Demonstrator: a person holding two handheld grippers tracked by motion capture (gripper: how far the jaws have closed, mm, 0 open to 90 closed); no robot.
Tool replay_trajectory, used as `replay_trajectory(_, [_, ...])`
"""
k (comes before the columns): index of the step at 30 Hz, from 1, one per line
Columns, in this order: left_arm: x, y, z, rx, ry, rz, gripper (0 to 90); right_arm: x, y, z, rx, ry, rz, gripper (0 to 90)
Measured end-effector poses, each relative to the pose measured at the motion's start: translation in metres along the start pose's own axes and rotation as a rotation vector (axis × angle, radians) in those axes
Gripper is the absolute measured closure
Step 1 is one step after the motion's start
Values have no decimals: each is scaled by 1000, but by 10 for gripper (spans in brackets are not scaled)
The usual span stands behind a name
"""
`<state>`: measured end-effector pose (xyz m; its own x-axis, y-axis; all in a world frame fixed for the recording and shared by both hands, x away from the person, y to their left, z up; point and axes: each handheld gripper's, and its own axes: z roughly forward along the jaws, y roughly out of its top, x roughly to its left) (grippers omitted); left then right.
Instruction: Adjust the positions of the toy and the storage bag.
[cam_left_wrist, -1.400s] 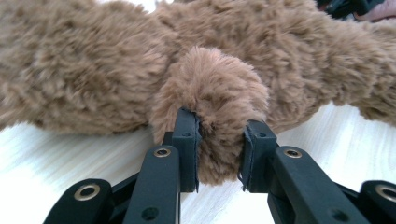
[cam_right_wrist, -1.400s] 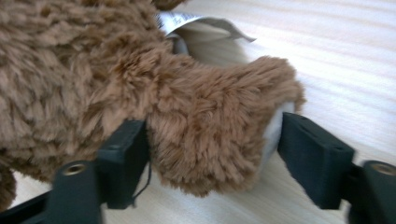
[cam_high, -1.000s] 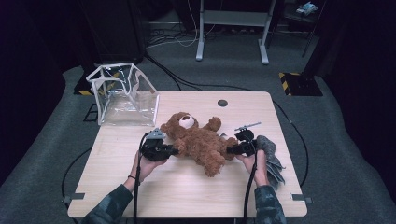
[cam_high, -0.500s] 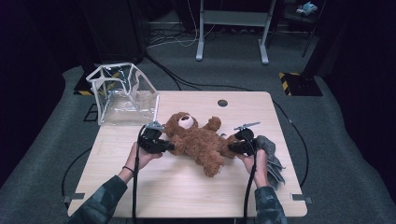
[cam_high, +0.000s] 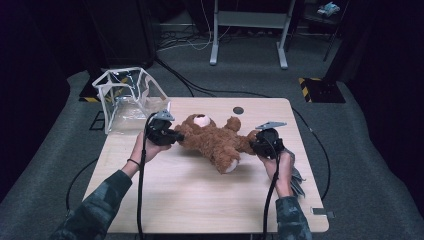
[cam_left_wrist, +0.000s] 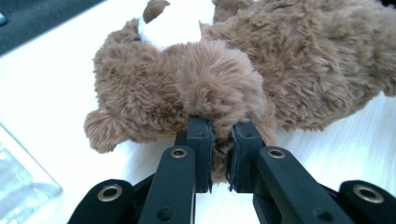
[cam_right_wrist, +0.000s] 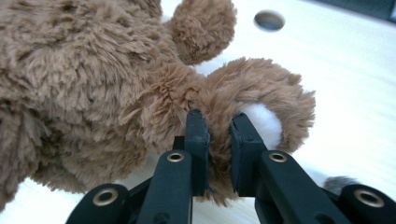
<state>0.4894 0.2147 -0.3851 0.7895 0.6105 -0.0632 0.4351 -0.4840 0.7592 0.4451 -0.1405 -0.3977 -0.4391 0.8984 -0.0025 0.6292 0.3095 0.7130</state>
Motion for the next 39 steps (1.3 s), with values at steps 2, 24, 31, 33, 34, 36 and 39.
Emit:
replay_trajectory(2, [2,7,-1,-2,8,10,818,0,5,-10,-24,-19,-9,803])
replay_trajectory(24, [13,36,40,76,75,98,823,44,-12,-57,-73,-123,-61,812])
replay_trajectory(31, [25,5,64,138,62,31,821,69,-45,-26,13,-27,-44,809])
replay_trajectory(33, [29,-2,65,146,55,11,820,70,-53,-19,18,13,-22,805])
replay_trajectory(34, [30,-7,66,142,49,-4,819,71,-56,-16,26,36,-8,801])
replay_trajectory(36, [33,-13,66,131,37,-41,815,72,-62,-13,25,72,6,783])
replay_trajectory(39, [39,-23,65,121,-7,-116,788,72,-65,-10,11,117,7,718])
